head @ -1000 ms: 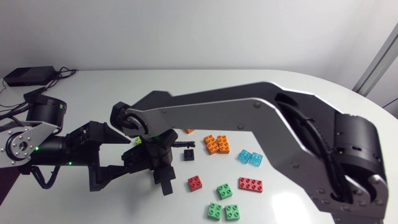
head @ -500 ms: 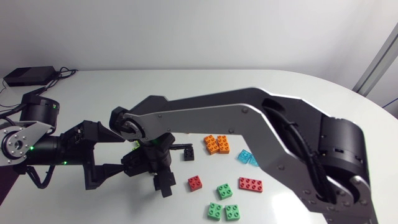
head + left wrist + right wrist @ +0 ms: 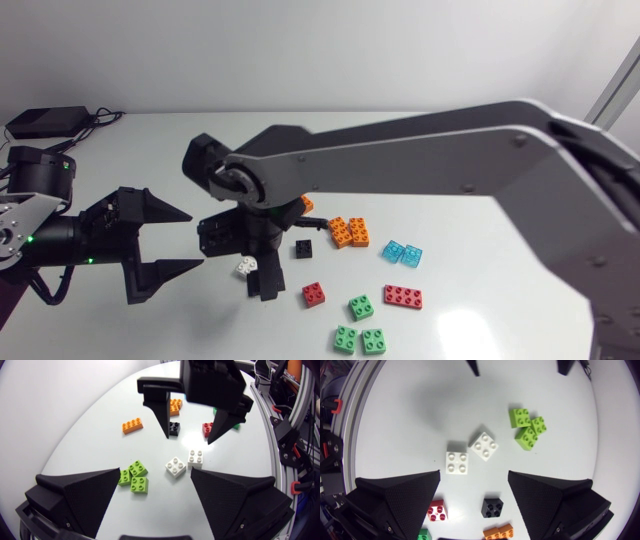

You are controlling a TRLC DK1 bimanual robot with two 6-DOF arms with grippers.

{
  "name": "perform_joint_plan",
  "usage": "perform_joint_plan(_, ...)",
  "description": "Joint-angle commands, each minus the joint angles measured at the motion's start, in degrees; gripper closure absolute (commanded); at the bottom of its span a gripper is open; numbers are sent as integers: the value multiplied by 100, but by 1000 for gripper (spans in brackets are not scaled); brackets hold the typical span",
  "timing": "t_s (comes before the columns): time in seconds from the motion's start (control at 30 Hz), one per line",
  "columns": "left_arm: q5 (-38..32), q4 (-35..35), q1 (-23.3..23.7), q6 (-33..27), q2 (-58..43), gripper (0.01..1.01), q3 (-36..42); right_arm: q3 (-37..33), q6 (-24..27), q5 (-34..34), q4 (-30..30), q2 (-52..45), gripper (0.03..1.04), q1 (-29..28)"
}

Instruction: Separate the duplo bricks

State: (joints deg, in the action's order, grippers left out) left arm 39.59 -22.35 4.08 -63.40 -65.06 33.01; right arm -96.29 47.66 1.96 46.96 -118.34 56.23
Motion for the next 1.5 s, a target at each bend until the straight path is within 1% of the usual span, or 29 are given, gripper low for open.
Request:
perform_joint_plan(0.0,-13,-77,32,161,230,51,144,392,-222,59,-214,461,70,-121)
perform_joint_plan(0.13,-75,-77,32,469,591,51,153,875,-433,200,-679,1050,70,-270)
perform_joint_plan(0.27,-409,-77,-21,882,1030,51,179,1394,-591,341,-934,1657,70,-376)
perform_joint_plan(0.33,-567,-112,-30,1066,1223,51,205,1666,-793,455,-1075,1991,70,-428)
perform_joint_plan(0.43,-681,-340,-3,1242,1470,51,267,2027,-1083,508,-1101,2527,70,-507)
perform_joint_plan(0.6,-874,-375,-3,1734,2129,49,223,2624,-1593,560,-1110,3441,70,-683)
perform_joint_plan(0.7,-1041,-375,-47,2138,2384,48,232,2976,-1848,604,-1128,3977,70,-780)
perform_joint_plan(0.9,-1578,-349,-258,2604,3210,48,3,3679,-2243,1088,-1356,4997,70,-1008)
perform_joint_plan(1.0,-1665,-490,-249,2719,3623,43,-58,3943,-2366,1395,-1541,5498,70,-1184)
perform_joint_plan(1.17,-1973,-666,-249,2859,4326,41,-208,4233,-2525,1791,-1664,6165,70,-1448)
perform_joint_plan(1.37,-2430,-428,-249,3211,4932,41,-524,4549,-2753,2362,-1787,6772,70,-1703)
perform_joint_plan(1.47,-2606,-411,-258,3290,5240,41,-718,4751,-2762,2696,-1963,7062,70,-1817)
